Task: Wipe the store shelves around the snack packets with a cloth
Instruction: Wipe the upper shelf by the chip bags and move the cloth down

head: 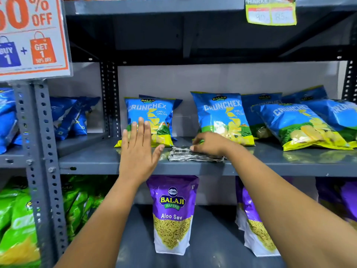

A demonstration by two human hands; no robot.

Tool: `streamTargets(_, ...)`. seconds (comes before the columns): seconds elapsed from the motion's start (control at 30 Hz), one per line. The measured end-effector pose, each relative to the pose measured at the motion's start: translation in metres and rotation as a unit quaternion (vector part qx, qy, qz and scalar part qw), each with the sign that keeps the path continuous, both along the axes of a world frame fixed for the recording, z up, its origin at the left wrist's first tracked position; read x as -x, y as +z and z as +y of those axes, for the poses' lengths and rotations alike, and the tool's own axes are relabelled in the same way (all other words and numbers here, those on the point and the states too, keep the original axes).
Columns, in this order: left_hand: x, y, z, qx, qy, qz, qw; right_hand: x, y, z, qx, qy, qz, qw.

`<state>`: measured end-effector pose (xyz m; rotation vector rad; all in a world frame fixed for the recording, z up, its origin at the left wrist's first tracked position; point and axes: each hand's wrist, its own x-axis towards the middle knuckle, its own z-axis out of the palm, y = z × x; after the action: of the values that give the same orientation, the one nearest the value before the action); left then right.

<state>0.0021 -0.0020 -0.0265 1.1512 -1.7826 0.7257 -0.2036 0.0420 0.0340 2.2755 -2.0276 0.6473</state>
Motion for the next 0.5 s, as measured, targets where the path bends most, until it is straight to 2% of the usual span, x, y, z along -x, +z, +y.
streamTargets(0.07,-0.004,-0.025,-0.007,-0.013,0.008,0.007,1.0,-0.007,-0.01,-0.005,-0.057,-0.019,0.022,0.998)
streamTargets(0.2,-0.009,-0.038,-0.016,-0.029,0.017,0.035,0.999,-0.019,-0.014,-0.015,-0.006,-0.074,0.112,0.991)
streamTargets(0.37,-0.008,-0.038,-0.016,-0.025,0.008,0.043,0.999,-0.029,0.001,-0.02,0.063,-0.081,0.14,0.985)
streamTargets(0.43,-0.008,-0.038,-0.017,-0.024,0.003,0.042,0.999,-0.028,0.0,-0.025,0.023,-0.038,0.125,0.991)
streamTargets(0.5,-0.009,-0.039,-0.019,-0.018,-0.004,0.044,0.999,-0.031,-0.008,-0.029,-0.091,0.012,0.07,0.993)
